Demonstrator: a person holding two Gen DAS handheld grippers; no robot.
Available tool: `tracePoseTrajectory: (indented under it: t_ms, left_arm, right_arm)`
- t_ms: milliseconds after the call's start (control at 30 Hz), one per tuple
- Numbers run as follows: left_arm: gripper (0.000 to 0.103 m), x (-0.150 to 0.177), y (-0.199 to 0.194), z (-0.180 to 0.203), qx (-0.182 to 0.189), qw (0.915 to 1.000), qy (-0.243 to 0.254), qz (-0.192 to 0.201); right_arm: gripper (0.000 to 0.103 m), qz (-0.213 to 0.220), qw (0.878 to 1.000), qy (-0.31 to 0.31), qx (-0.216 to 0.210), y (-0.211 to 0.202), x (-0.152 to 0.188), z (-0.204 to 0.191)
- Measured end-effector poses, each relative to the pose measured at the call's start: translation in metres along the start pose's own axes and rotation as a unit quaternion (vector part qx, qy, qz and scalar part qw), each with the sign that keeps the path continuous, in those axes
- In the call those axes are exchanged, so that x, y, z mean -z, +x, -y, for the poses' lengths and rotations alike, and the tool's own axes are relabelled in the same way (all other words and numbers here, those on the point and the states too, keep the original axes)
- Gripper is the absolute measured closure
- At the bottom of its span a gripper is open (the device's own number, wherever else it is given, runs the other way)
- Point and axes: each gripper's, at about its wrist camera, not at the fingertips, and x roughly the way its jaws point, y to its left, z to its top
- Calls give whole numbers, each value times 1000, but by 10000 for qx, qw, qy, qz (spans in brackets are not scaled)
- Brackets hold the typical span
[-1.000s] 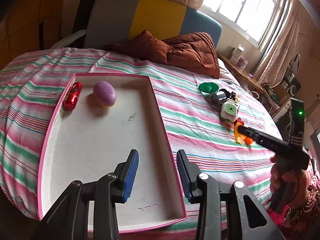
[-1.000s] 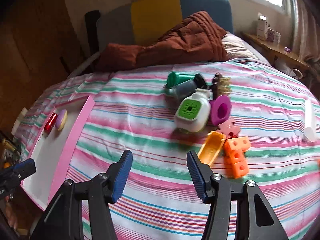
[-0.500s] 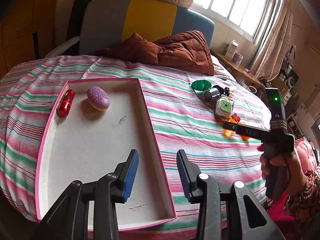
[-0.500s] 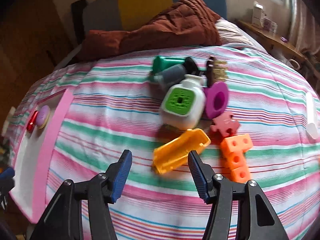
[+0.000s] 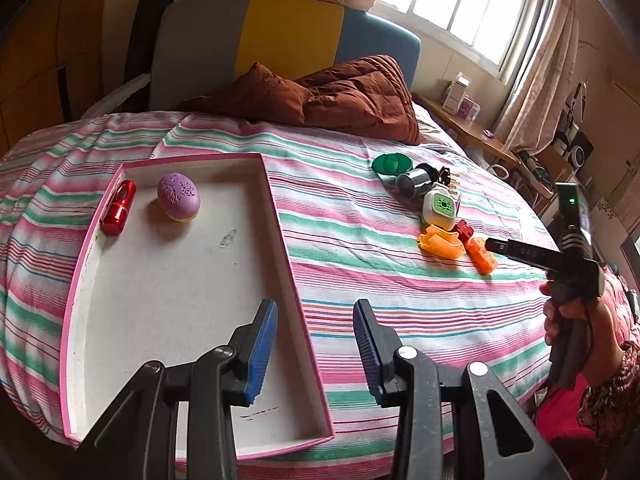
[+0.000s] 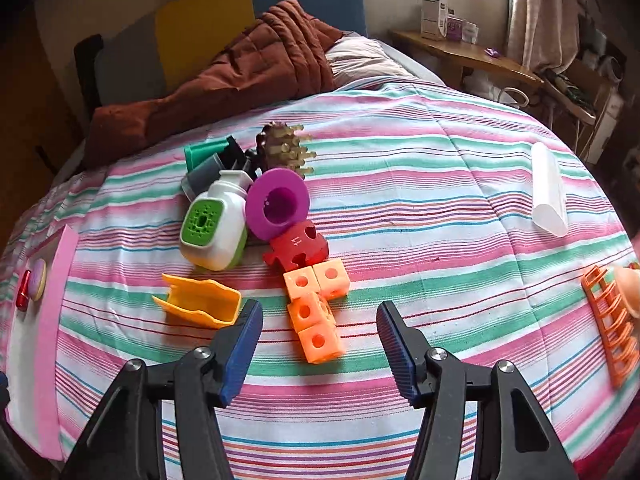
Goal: Organize rigid objects
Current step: 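Grasp orange cube stack with right tool while left tool approaches yellow scoop piece, then grasp the yellow scoop-shaped piece with the left tool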
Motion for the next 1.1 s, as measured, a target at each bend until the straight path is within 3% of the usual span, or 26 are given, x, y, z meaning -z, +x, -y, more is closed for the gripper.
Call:
tracePoseTrajectory:
  t_ms: [200,300,600,700,867,1033,1100]
  left_arm:
    - [64,-5,-3,18,42,9995,301,49]
    - [64,-9,-4,29,73,9988,475,75]
    - [63,-35,22,85,423,9920,1188,-41]
    - [63,-46,47,113,461,9858,1614,-57]
    - [63,-58,105,147,350,9775,2033,-435]
    - [63,-76,146,166,508,9726,2203,-542]
    - [63,-78,163,170,753,9659,2342,-803]
  right_arm:
    - [54,-275,9993,-210,127,31,-8,-2]
    - [74,-340,9993,-150,75,35,-5,2]
    - [75,-592,9978,-299,70,14,22,16]
    - [75,-586,9983,-75,-13,10,27,21]
    - [75,-479,9986,172,-150,8,29,28]
    - [75,-555,9977,272,-270,10,26,33]
    - [75,-593,9968,388,-374,5,30,35]
